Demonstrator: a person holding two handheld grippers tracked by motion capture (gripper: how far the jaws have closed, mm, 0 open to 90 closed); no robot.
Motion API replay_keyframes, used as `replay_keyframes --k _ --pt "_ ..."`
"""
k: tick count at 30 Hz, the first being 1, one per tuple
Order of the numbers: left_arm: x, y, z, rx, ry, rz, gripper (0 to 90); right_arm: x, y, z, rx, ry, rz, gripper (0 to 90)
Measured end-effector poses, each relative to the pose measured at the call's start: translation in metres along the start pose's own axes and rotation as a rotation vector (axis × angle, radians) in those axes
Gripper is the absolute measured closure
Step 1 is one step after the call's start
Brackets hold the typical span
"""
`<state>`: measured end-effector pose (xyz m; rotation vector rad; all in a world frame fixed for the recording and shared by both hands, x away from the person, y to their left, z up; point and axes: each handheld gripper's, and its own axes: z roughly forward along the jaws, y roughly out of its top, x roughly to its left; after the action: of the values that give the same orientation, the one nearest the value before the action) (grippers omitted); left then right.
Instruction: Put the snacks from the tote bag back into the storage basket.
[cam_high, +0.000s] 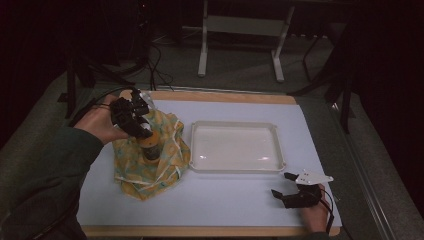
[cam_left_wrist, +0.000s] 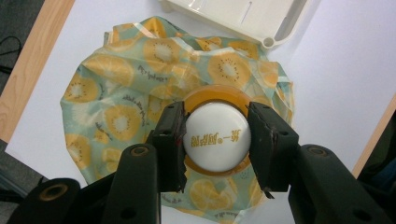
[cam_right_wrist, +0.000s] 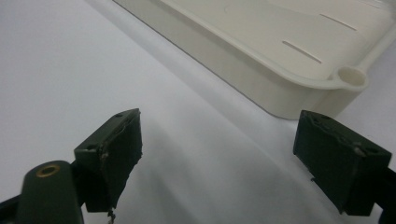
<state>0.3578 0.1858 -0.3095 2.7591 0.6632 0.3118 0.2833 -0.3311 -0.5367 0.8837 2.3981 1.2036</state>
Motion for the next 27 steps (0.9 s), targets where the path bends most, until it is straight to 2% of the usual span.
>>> replay_keyframes --k 9,13,27 --pt "0.0 0.008 -0.016 0.01 0.004 0.031 59.0 0.0 0.0 0.0 0.0 0.0 0.0 15.1" --pt "-0.001 0.011 -0.019 0.006 -0.011 0.03 58.9 0.0 0.0 0.0 0.0 0.0 -0.001 15.1" --pt "-0.004 0.029 -0.026 -0.017 -0.005 0.062 58.9 0.0 0.0 0.0 0.001 -0.001 0.001 15.1"
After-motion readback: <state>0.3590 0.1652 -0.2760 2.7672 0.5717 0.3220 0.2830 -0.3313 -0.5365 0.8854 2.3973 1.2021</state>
